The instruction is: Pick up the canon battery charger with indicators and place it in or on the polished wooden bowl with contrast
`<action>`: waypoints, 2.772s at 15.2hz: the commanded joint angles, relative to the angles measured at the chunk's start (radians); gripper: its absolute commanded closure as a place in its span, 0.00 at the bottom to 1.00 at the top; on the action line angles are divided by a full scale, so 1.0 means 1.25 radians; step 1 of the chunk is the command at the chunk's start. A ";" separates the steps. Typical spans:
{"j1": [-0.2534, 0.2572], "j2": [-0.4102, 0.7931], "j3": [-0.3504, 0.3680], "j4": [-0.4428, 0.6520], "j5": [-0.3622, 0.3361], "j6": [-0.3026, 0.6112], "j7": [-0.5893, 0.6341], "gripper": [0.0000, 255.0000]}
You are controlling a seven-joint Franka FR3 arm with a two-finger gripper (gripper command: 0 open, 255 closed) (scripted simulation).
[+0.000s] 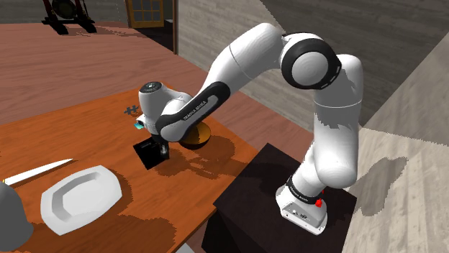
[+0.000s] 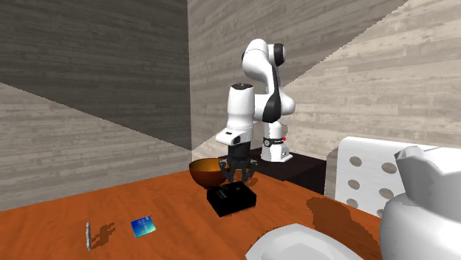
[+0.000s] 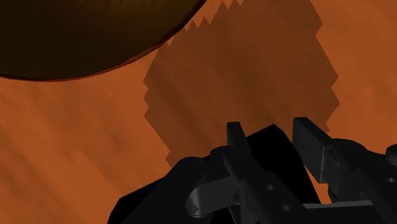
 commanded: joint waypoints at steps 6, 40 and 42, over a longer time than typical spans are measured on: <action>-0.006 -0.053 0.011 0.011 0.019 -0.063 -0.016 1.00; -0.177 -0.438 -0.100 -0.277 0.088 -0.126 -0.341 1.00; -0.177 -0.425 -0.101 -0.287 0.085 -0.104 -0.338 1.00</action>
